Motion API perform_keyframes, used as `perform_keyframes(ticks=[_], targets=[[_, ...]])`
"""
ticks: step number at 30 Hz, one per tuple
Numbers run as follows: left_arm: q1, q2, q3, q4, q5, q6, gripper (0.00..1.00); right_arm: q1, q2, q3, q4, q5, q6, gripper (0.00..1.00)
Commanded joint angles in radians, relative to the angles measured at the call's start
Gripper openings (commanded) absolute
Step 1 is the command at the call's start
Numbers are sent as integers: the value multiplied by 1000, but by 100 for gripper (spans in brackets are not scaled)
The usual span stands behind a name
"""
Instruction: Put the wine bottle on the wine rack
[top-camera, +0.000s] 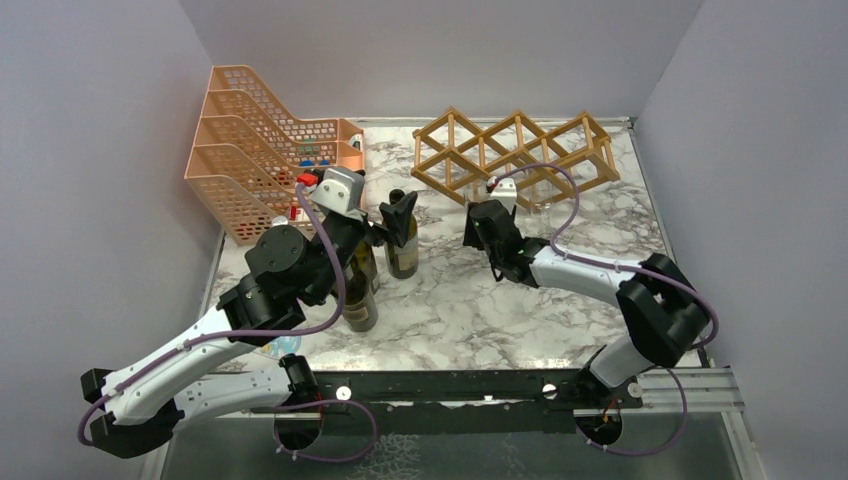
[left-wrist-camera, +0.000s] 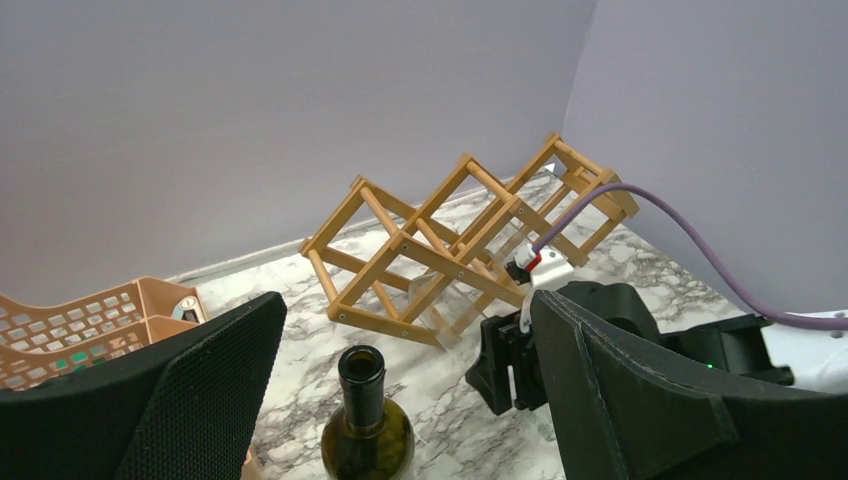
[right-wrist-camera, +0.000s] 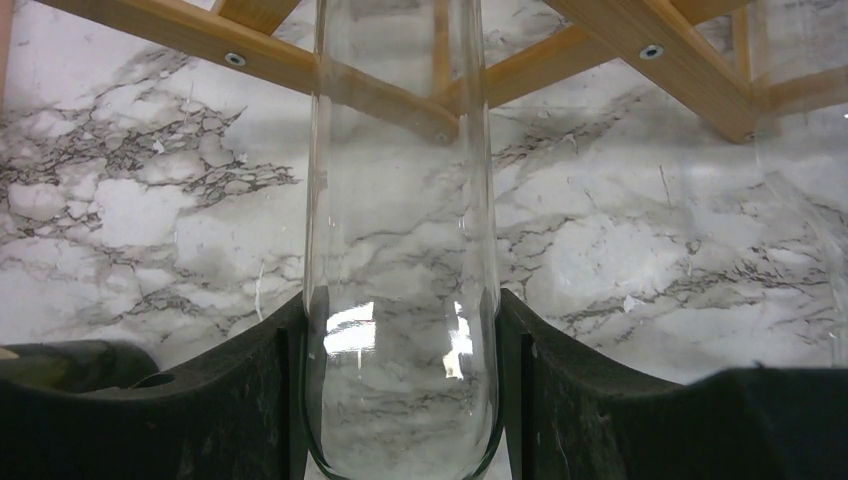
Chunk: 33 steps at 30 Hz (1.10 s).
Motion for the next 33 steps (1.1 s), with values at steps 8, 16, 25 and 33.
perform_keyframes(ticks=[8,16,25,33], targets=[[-1,2,23,-3,43,-4,99,-62,117,32,352,28,-29,1],[0,26,28,-18,52,9,99,-114,206,71,434,-30,-26,4],[-1,44,35,-32,74,13,99,-152,286,149,430,-56,0,34],[-1,56,41,-43,86,15,99,-165,304,177,386,-103,24,69]])
